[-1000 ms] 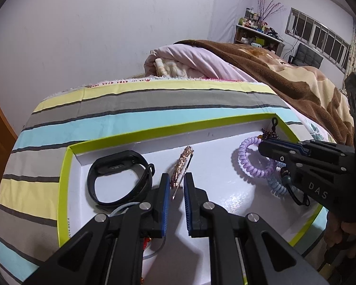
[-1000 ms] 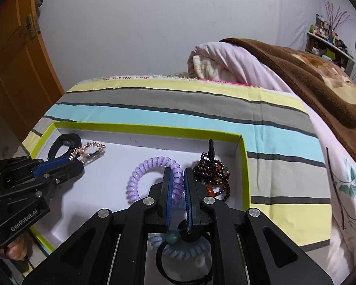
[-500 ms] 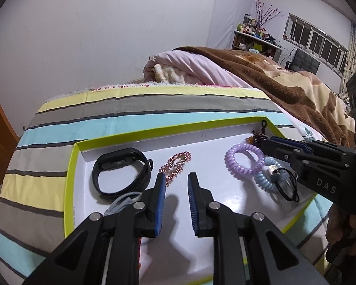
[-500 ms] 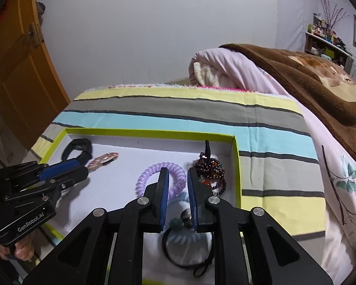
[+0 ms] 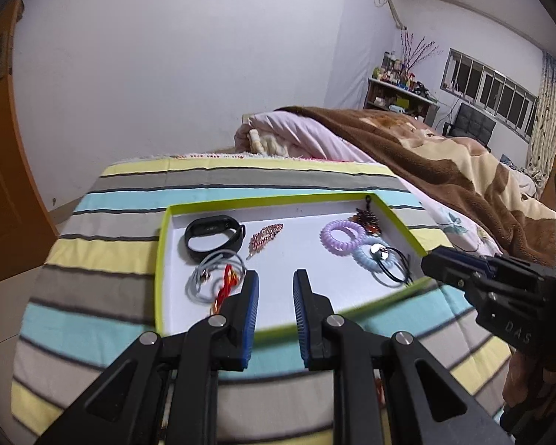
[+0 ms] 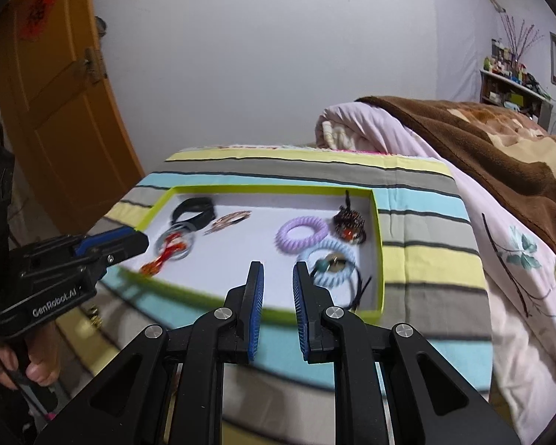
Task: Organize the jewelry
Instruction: 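Withdraw both open tools from the box toward the last two pieces, then grasp the gold-and-black brooch with the left tool while the right tool grasps the red knot ornament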
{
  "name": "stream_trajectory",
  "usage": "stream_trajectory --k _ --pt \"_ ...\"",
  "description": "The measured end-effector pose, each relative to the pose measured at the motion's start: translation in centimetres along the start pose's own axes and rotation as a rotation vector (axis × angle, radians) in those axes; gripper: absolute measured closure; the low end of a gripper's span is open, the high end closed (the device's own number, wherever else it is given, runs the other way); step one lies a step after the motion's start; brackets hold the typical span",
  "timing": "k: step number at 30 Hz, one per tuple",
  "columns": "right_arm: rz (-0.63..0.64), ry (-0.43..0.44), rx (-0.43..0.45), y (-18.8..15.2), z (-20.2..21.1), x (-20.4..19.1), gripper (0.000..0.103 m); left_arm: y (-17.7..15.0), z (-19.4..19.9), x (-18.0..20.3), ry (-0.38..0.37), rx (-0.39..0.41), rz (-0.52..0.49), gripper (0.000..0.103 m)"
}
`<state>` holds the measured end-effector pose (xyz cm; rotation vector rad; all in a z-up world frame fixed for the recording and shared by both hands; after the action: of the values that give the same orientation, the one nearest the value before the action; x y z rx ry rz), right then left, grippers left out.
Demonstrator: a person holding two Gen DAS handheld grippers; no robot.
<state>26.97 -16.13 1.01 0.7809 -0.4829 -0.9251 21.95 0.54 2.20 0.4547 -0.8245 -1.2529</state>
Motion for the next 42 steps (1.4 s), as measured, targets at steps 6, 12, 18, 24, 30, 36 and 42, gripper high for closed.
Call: stream_trajectory --k 6,12,18,24,30,36,42 --pt "0.019 0.005 0.039 -1.9 3.7 -2.4 0.086 -2.4 3.8 0.5 0.001 0.046 -0.018 0.083" --pt "0.017 0.019 0.052 -4.2 6.2 -4.2 0.086 -5.1 6.5 0.4 0.019 0.075 -0.052 0.082" --pt "-0.015 0.045 0.049 -6.5 7.6 -5.2 0.058 -7.7 8.4 -0.4 0.029 0.076 -0.054 0.08" --pt "0.001 0.051 0.039 -7.8 8.4 -6.4 0.055 -10.0 9.4 -1.8 0.048 0.067 -0.029 0.076" --pt "0.014 0.05 0.03 -8.4 8.5 -7.1 0.055 -10.7 10.4 -2.9 0.048 0.077 -0.003 0.074" --pt "0.043 0.047 0.016 -8.5 8.2 -7.8 0.055 -10.8 10.7 -3.6 0.033 0.086 0.015 0.065" --pt "0.048 0.053 -0.003 -8.5 7.1 -8.1 0.055 -10.7 10.0 -4.6 0.038 0.071 0.038 0.064"
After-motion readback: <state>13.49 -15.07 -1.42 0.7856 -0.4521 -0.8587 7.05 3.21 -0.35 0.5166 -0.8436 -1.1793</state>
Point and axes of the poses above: each gripper's, at about its wrist camera, not at the fingertips, and z roughly against the way its jaws point, x to its right, y to its top, the point moved 2 cm from there along -z, roughly the way its jaws point, and after that the axes turned 13 degrees about z, right-handed, at the moved point
